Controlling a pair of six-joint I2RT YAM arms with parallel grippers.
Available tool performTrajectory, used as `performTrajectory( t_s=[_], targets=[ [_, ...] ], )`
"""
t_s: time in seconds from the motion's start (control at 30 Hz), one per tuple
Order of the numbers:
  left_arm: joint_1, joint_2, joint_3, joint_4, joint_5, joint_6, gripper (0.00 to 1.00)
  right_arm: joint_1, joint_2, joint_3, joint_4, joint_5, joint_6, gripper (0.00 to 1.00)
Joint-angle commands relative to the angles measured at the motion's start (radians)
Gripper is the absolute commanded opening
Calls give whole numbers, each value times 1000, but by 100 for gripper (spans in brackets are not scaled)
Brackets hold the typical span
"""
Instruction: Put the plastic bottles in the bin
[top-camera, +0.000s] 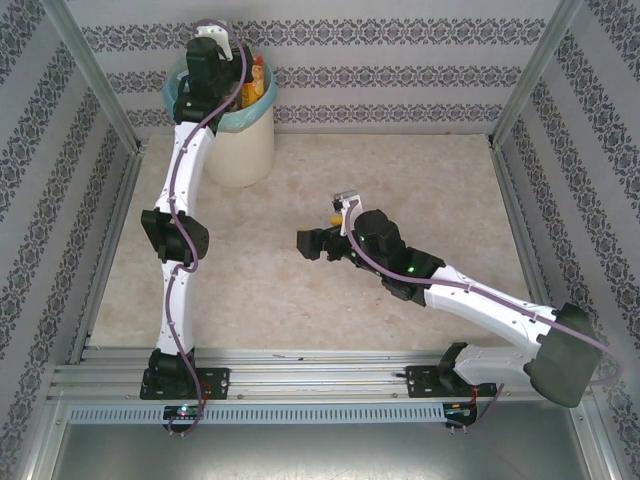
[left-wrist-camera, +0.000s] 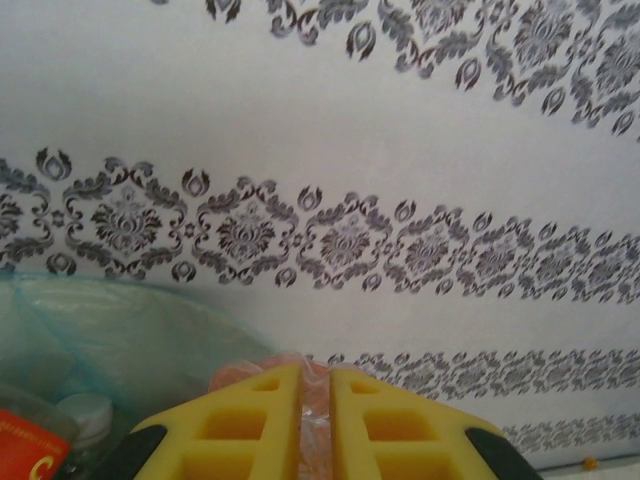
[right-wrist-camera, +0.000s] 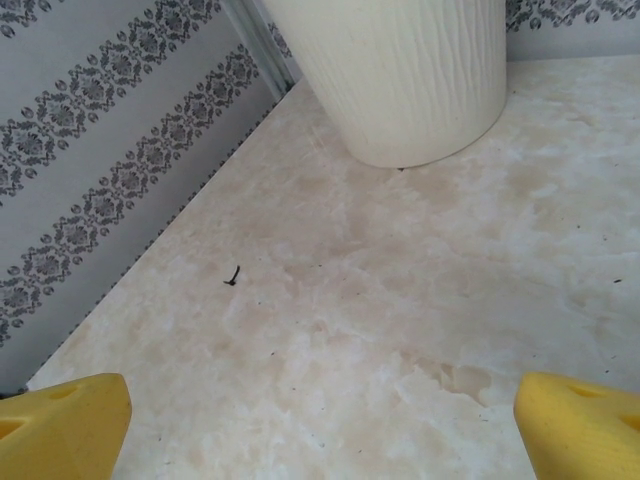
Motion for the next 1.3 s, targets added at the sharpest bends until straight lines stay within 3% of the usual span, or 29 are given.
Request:
performTrajectory(
  t_s=[0.0,0.27,0.7,1.1,1.27],
  targets=[
    [-11,-1,2,-255,-15,46,14,15,14,2,4,-12,9,98],
    [-8,50,-2,-395,-119,113,12,19,31,12,4,-14,-6,98],
    [34,127,-8,-474,-157,125,11,20,40,7,-1,-4,-19,98],
    [84,76,-7,-439,-184,88,11,21,41,16,-10,4,-21,98],
    [82,20,-8,-388,-113,53,13,25,35,15,-12,10,-15,98]
  ],
)
